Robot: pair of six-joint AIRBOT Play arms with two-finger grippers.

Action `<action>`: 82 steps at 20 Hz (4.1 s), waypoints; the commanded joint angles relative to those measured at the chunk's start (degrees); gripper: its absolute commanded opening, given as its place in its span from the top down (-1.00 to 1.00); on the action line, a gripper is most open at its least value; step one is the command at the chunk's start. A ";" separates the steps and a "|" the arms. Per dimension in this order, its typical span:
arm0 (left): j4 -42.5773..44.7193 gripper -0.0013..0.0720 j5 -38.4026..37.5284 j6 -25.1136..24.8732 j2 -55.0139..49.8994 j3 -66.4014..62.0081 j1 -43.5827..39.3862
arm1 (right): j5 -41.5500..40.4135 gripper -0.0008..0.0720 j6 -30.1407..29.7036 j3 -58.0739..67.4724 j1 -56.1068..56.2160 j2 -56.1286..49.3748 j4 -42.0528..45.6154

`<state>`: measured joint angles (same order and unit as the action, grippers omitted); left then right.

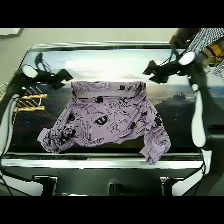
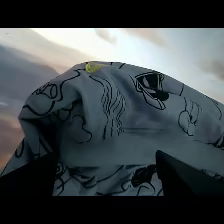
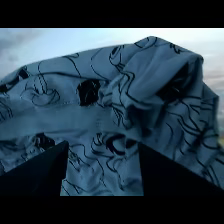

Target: Fold the clothes and pants, and hang the long-sleeved shirts on hangers.

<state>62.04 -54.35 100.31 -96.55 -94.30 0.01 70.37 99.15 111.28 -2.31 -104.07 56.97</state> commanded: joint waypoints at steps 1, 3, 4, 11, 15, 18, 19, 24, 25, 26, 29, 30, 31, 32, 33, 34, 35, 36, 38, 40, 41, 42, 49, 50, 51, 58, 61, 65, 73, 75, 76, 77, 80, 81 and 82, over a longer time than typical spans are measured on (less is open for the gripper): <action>2.32 -0.92 -11.43 1.70 9.25 2.51 3.89 | 17.03 -0.45 -5.79 -1.18 -5.27 8.70 6.51; 2.60 -0.92 -12.57 1.77 17.79 11.74 4.50 | 21.66 -0.47 -5.77 -7.52 -7.69 15.43 11.41; 2.19 -0.92 -11.91 1.79 23.15 18.95 4.24 | 21.27 -0.51 -5.42 -12.90 -8.50 19.39 10.82; -2.80 -0.92 -6.05 12.66 55.04 61.02 -2.86 | 6.23 -0.51 0.42 -67.52 -4.44 50.42 -2.01; -2.99 -0.92 -6.03 18.95 62.07 70.03 -8.94 | -6.40 -0.52 1.16 -84.98 2.93 53.37 -11.61; -2.95 -0.92 -5.73 20.20 61.46 71.12 -12.02 | -18.01 -0.52 1.18 -88.08 9.20 49.77 -14.73; -2.99 -0.92 -5.29 20.26 61.05 71.12 -12.44 | -20.76 -0.52 1.01 -88.08 10.36 47.60 -16.87; -2.97 -0.92 -3.13 20.28 58.90 71.12 -12.61 | -32.74 -0.42 -5.84 -87.67 11.85 38.60 -28.55; -2.97 -0.92 -2.97 20.13 58.16 71.12 -12.61 | -33.77 -0.35 -6.01 -87.67 11.85 37.44 -28.83; -2.97 -0.92 -2.95 20.13 57.31 71.12 -12.61 | -34.69 -0.32 -6.01 -87.67 11.85 36.57 -28.65; -3.19 -0.92 -1.60 19.30 54.27 71.10 -13.00 | -35.54 0.88 -7.19 -87.54 11.85 36.24 -28.70; -3.37 -0.92 -0.66 19.15 53.29 71.10 -13.53 | -34.91 0.87 -7.28 -87.41 11.85 36.61 -28.72; -4.00 -0.92 0.59 18.53 52.33 71.10 -14.23 | -33.86 0.87 -7.23 -87.34 11.85 37.33 -28.72; -4.74 -0.92 1.95 17.94 51.43 71.10 -14.95 | -32.70 0.87 -7.23 -87.32 11.85 38.42 -28.70; -5.16 -0.92 3.61 17.99 50.36 71.10 -15.82 | -31.71 0.87 -7.23 -87.32 11.85 39.60 -28.59; -5.38 -0.92 5.42 17.99 49.22 71.10 -16.72 | -31.01 0.87 -7.17 -87.32 11.85 40.89 -28.59; -5.38 -0.92 6.97 17.99 48.02 71.10 -17.46 | -30.42 0.87 -6.88 -87.32 11.85 42.05 -28.59; -5.57 -0.92 8.59 17.99 46.71 71.10 -18.14 | -30.05 0.87 -6.75 -87.32 11.85 43.06 -28.59; -6.56 -0.92 12.37 17.99 43.98 71.08 -19.10 | -29.14 0.87 -5.33 -87.32 11.85 44.92 -28.57; -8.68 -0.85 16.68 18.01 41.09 71.08 -19.78 | -27.21 0.87 -5.11 -87.32 11.85 45.97 -28.28; -10.54 -0.51 17.97 18.01 39.95 71.08 -19.85 | -26.03 0.87 -5.11 -87.32 11.85 46.18 -28.09; -12.31 0.49 18.40 17.97 39.15 70.95 -19.87 | -24.83 0.87 -5.09 -87.32 11.85 46.45 -27.80; -2.91 0.90 -3.43 18.03 51.58 65.09 -16.04 | -6.45 0.87 5.55 -87.30 11.87 62.36 -15.30; 1.29 0.90 -10.97 18.01 55.06 64.39 -15.78 | 0.42 0.87 9.57 -87.30 11.87 66.99 -13.18; 4.15 0.90 -17.22 17.97 58.29 63.78 -15.82 | 7.45 0.87 13.90 -87.30 11.87 72.11 -12.04; -2.54 0.90 -19.41 18.58 60.63 54.90 -15.80 | 3.37 0.87 44.81 -84.39 11.85 89.50 -2.34; -2.78 0.90 -14.99 15.10 46.60 48.09 -15.78 | -11.21 0.87 46.40 -84.39 11.85 79.58 -2.08; -2.78 0.90 -14.60 11.13 23.08 35.71 -15.76 | -27.98 0.87 46.36 -84.39 11.85 62.95 -5.60; 1.22 -0.35 -14.84 8.90 5.25 18.51 -15.10 | -33.20 0.28 24.30 -82.18 11.85 51.82 -6.64; 7.78 -0.72 -17.77 8.44 9.38 17.31 -14.86 | -25.07 0.15 18.60 -76.52 11.87 56.54 0.50; 11.69 -0.72 -19.04 8.02 12.39 17.57 -15.13 | -19.50 0.15 15.78 -72.61 11.87 58.99 4.15; 16.04 -0.72 -19.54 8.04 16.04 18.38 -15.67 | -14.29 0.15 14.78 -68.89 11.87 60.74 7.21; 20.96 -0.72 -15.39 8.11 25.90 24.63 -17.27 | -7.15 0.15 14.36 -60.15 15.74 59.98 10.93; 20.70 -0.72 -13.81 9.53 28.09 27.45 -17.49 | -7.34 0.15 16.22 -58.36 19.78 57.59 13.40; 20.70 -0.72 -12.94 11.56 29.24 29.77 -17.62 | -6.99 0.15 19.52 -56.52 25.22 53.81 18.23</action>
<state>78.65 -70.43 109.19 -73.25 -69.63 -16.86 58.04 116.84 48.47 14.94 -46.28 65.89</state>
